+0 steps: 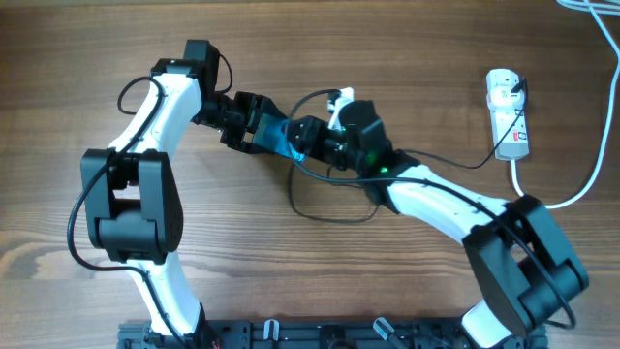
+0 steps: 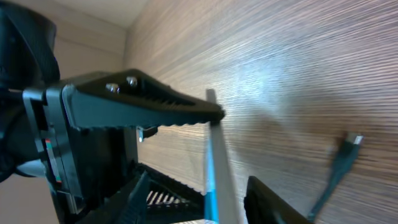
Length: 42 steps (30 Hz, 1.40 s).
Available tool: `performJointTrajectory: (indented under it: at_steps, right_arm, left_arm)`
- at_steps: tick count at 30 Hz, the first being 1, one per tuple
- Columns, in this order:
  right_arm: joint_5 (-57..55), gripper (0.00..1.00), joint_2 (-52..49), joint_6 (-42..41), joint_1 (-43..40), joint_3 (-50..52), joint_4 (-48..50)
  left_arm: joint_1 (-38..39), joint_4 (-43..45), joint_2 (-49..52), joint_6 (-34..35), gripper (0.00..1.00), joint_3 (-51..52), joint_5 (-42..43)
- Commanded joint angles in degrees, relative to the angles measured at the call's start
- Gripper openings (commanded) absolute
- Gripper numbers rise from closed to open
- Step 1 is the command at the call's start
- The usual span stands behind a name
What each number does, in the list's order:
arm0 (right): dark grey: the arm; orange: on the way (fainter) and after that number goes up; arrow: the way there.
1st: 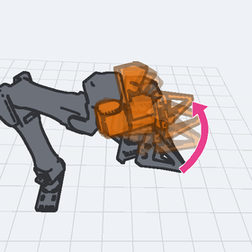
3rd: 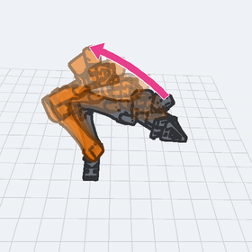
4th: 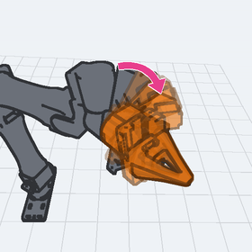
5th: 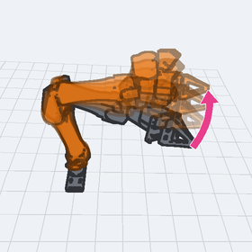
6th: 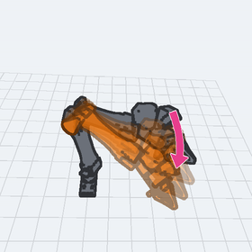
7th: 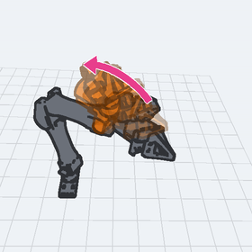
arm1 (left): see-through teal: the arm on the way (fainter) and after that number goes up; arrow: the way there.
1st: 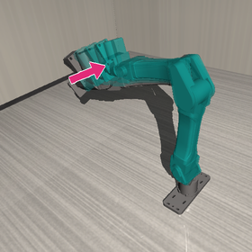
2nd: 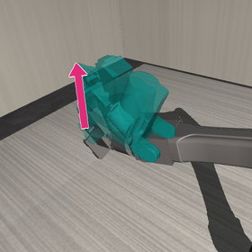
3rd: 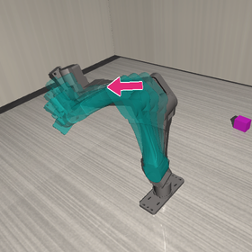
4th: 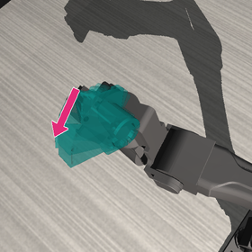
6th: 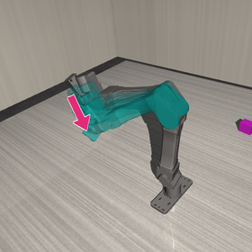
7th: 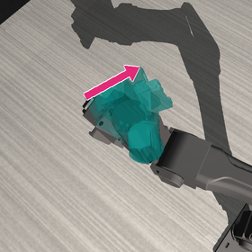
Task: Plug charger to phone and switch on socket
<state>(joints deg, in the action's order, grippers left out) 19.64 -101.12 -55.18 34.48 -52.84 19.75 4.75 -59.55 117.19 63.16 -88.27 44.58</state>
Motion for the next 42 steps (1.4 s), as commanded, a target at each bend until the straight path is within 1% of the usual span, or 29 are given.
performJointTrajectory:
  at_steps: [1, 6, 12, 14, 18, 20, 21, 23, 25, 26, 29, 30, 31, 32, 34, 36, 38, 40, 42]
  right_arm:
    - [-0.31, 0.43, -1.18, 1.18, 1.4, -1.49, -0.33]
    - [-0.31, 0.33, -1.33, 1.2, 1.66, -1.49, -1.2]
    - [-0.33, 0.13, -1.44, 1.42, 1.68, -1.49, -1.55]
    - [-0.31, 0.04, -1.44, 1.4, 1.68, -1.49, -1.55]
    - [-0.31, 0.04, -1.44, 1.03, 1.66, -1.49, -1.25]
    - [-0.31, 0.04, -1.42, 0.92, 1.6, -1.49, -1.25]
    - [-0.28, 0.04, -1.42, 0.22, 1.55, -1.49, -1.27]
    - [-0.28, 0.04, -1.42, -1.33, 1.33, -1.49, -1.14]
    - [-0.09, 0.04, -1.42, -3.3, 0.5, -1.49, -1.2]
    - [0.0, 0.04, -1.42, -3.85, 0.15, -1.49, -1.33]
    - [1.92, 0.04, -1.38, -5.75, -1.68, -1.49, -1.36]
    - [2.54, 0.04, -1.38, -6.47, -2.43, -1.49, -1.38]
    - [4.26, 0.04, -1.33, -7.96, -4.22, -1.49, -1.38]
    - [5.2, 0.04, -1.31, -9.01, -5.14, -1.49, -1.36]
    - [7.67, 0.04, -1.18, -14.4, -7.39, -1.49, -1.03]
    - [10.6, 0.04, -1.07, -18.6, -9.38, -1.49, 0.81]
    - [13.86, 0.04, -0.98, -23.58, -11.32, -1.49, 4.92]
    - [14.56, 0.04, -0.98, -27.39, -11.93, -1.49, 10.73]
    - [13.09, 0.04, -0.52, -30.21, -12.07, -1.49, 15.41]
  left_arm:
    - [0.02, -0.04, -0.61, 0.31, 0.56, -1.38, 0.7]
    - [0.02, -0.04, -0.61, 0.33, 0.57, -1.38, 0.72]
    - [0.02, -0.04, -0.61, 0.33, 0.57, -1.38, 0.74]
    - [0.0, -0.04, -0.61, 0.31, 0.57, -1.38, 0.74]
    - [0.0, -0.04, -0.61, 0.33, 0.59, -1.38, 0.74]
    - [0.0, -0.07, -0.61, 0.33, 0.64, -1.38, 0.74]
    - [0.0, -0.07, -0.61, 0.31, 0.72, -1.38, 0.74]
    - [0.0, -0.07, -0.61, 0.31, 0.82, -1.38, 0.74]
    - [0.0, -0.07, -0.61, 0.31, 0.97, -1.38, 0.74]
    - [0.0, -0.04, -0.61, 0.31, 1.0, -1.38, 0.74]
    - [0.0, 0.63, -0.61, -0.28, 1.0, -1.38, 0.72]
    - [0.0, 1.33, -0.61, -1.68, 1.0, -1.38, 0.74]
    - [0.0, 3.3, -0.61, -8.46, 0.95, -1.38, 0.74]
    - [0.0, 4.31, -0.61, -11.96, 0.92, -1.38, 0.76]
    - [0.0, 6.23, -0.61, -17.68, 0.92, -1.38, 1.73]
    - [-0.04, 9.07, -0.61, -21.42, 0.92, -1.38, 7.1]
    - [-0.04, 13.66, -0.61, -27.02, 0.92, -1.38, 15.39]
    - [-0.02, 17.53, -0.61, -28.28, 0.9, -1.38, 19.85]
    - [-0.04, 24.13, -0.61, -28.28, 0.87, -1.38, 26.6]
